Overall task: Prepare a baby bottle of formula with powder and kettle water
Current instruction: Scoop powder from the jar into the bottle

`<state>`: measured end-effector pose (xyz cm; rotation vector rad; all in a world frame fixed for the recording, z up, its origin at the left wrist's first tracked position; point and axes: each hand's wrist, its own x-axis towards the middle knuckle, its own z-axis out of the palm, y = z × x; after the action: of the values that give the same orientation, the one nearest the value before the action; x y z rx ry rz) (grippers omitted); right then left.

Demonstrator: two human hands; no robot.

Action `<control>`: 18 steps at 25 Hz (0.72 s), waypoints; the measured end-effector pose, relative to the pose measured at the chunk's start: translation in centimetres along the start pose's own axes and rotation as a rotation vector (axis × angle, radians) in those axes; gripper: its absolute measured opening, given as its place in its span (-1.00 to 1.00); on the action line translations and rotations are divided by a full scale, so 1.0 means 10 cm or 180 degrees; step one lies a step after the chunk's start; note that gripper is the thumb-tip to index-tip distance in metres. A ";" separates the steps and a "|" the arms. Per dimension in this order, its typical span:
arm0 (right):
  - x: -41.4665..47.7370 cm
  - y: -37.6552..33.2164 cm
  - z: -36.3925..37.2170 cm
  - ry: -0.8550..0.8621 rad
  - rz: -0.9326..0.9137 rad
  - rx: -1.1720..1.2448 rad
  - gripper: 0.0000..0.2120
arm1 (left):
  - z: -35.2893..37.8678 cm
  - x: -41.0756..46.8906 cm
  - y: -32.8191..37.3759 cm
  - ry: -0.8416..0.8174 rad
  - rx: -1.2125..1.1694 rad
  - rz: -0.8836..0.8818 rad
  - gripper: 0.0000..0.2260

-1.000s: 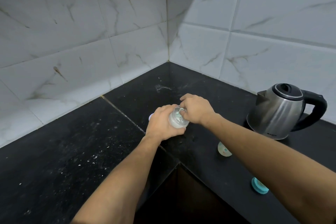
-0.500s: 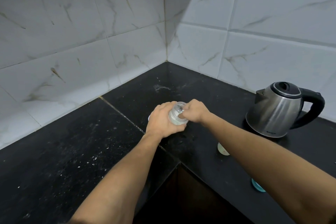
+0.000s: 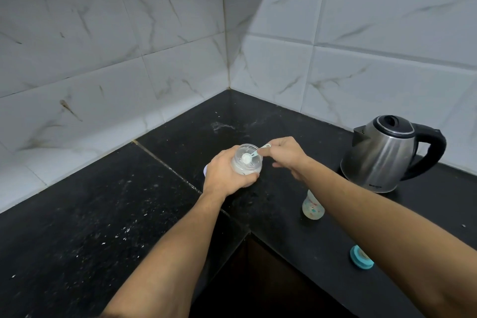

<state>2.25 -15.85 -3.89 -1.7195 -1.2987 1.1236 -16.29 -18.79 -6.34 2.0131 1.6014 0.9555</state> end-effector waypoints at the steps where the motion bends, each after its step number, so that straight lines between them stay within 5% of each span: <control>1: -0.02 0.01 0.00 0.0012 -0.0049 0.0017 -0.88 | 0.00 -0.01 0.01 -0.0009 -0.0004 -0.0027 -0.52; 10: -0.13 0.09 -0.14 0.0072 -0.1029 -0.0444 -0.86 | 0.01 0.02 0.02 0.0050 -0.0102 -0.0187 -0.41; 18: -0.04 0.16 -0.15 0.0193 -0.0998 -0.0550 -0.90 | 0.01 0.05 0.02 0.0025 -0.0180 -0.0232 -0.43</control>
<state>4.14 -16.66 -4.71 -1.5849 -1.5996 0.7932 -16.06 -18.37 -6.14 1.9024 1.6216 0.9718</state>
